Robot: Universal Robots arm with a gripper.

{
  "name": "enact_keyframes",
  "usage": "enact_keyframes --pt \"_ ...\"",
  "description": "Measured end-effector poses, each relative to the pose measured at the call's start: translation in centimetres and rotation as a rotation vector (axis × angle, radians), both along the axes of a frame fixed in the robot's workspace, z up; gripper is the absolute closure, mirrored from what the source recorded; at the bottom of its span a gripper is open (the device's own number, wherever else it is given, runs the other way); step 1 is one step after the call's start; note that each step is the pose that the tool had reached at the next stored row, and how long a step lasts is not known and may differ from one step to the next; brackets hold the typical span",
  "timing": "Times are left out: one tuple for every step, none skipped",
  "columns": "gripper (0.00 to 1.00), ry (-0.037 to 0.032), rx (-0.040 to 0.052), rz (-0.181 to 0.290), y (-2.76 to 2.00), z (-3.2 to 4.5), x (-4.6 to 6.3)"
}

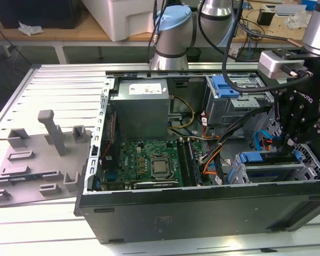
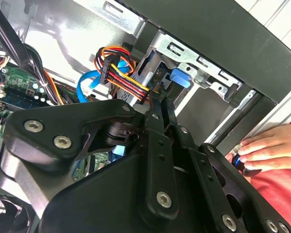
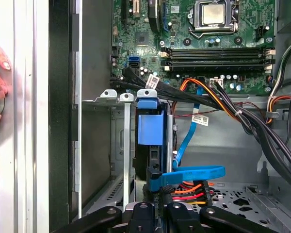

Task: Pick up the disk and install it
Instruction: 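Insert the first disk wire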

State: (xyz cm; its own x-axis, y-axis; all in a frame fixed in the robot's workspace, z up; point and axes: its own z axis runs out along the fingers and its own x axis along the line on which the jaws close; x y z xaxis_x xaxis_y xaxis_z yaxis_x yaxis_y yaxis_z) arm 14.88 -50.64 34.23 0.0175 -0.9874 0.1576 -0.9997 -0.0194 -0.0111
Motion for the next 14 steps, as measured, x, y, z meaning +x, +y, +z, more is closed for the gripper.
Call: enact_keyframes --pt "0.83 0.0000 0.0000 -0.001 0.00 0.00 0.00" --pt "0.83 0.0000 0.0000 -0.001 0.00 0.00 0.00" --pt "0.83 0.0000 -0.0001 -0.001 0.00 0.00 0.00" --pt "0.83 0.0001 0.0000 -0.001 0.00 -0.02 0.00" --pt "0.83 0.0000 0.0000 -0.001 0.00 -0.03 0.00" --pt "0.83 0.0000 -0.0001 -0.001 0.00 -0.03 0.00" --pt "0.83 0.0000 0.0000 -0.001 0.00 -0.05 0.00" --pt "0.83 0.0000 0.0000 -0.001 0.00 -0.09 0.00" --pt "0.83 0.0001 0.0000 -0.001 0.00 -0.11 0.00" --pt "0.83 0.0000 -0.0001 -0.001 0.00 -0.12 0.00" --pt "0.83 0.0001 -0.0001 -0.001 0.00 -0.13 0.00" --pt "0.83 0.0000 -0.0001 -0.001 0.00 -0.14 0.00" --pt "0.83 0.0000 -0.0001 -0.001 0.00 -0.15 0.00" --pt "0.83 0.0000 -0.0001 -0.001 0.00 -0.16 0.00"
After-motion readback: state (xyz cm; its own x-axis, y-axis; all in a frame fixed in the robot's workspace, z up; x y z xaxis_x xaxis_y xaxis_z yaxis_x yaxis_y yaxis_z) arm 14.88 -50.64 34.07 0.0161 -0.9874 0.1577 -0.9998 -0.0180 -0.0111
